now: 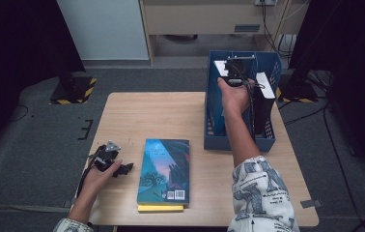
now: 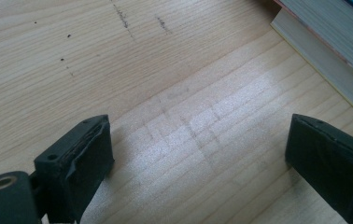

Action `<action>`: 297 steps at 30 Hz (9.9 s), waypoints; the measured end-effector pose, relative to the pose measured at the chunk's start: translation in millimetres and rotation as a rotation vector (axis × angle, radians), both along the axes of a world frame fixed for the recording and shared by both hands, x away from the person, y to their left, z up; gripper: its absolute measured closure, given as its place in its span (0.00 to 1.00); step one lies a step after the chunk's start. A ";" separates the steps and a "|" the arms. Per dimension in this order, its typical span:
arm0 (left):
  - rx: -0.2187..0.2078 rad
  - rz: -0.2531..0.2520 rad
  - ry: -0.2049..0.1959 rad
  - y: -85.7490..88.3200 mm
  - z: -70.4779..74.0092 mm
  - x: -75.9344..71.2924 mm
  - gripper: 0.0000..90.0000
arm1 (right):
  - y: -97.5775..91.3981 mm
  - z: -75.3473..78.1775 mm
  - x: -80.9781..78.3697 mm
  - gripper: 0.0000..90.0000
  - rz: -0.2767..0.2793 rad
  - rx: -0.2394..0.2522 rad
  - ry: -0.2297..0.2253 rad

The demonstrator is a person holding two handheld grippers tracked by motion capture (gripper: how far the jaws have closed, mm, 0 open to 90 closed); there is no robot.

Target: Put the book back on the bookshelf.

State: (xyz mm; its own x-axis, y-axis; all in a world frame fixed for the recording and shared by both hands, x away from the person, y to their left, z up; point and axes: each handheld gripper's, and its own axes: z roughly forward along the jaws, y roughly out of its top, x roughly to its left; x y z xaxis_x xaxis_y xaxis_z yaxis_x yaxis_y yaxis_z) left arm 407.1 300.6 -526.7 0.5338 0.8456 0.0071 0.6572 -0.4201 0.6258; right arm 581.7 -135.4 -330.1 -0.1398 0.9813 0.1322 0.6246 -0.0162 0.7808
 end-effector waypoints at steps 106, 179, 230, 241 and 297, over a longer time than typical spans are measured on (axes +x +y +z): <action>0.007 -0.018 -0.004 -6.2 0.3 0.6 0.08 | 8.9 -12.9 -68.4 0.36 0.246 0.210 -0.142; -0.200 -0.088 -0.149 -29.9 32.9 -41.4 0.13 | 62.7 -150.8 -204.8 0.21 0.619 -0.026 -0.022; -0.241 -0.193 -0.022 -49.1 14.8 -25.1 0.22 | 87.8 -194.6 -198.6 0.14 0.792 0.156 0.227; -0.260 -0.206 -0.025 -48.8 12.7 -20.7 0.22 | 86.0 -200.5 -191.3 0.13 0.803 0.214 0.227; -0.294 -0.177 0.148 -46.6 10.9 -10.1 0.13 | 110.1 -187.8 -185.6 0.35 0.734 0.208 0.179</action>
State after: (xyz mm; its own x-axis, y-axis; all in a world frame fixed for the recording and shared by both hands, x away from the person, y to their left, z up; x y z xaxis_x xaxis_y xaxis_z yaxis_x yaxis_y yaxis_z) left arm 397.0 254.0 -515.8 0.6488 0.6946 -0.3107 0.6828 -0.3514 0.6405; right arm 396.1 -25.3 -517.9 -0.7026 0.5988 0.3845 0.6479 0.3147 0.6937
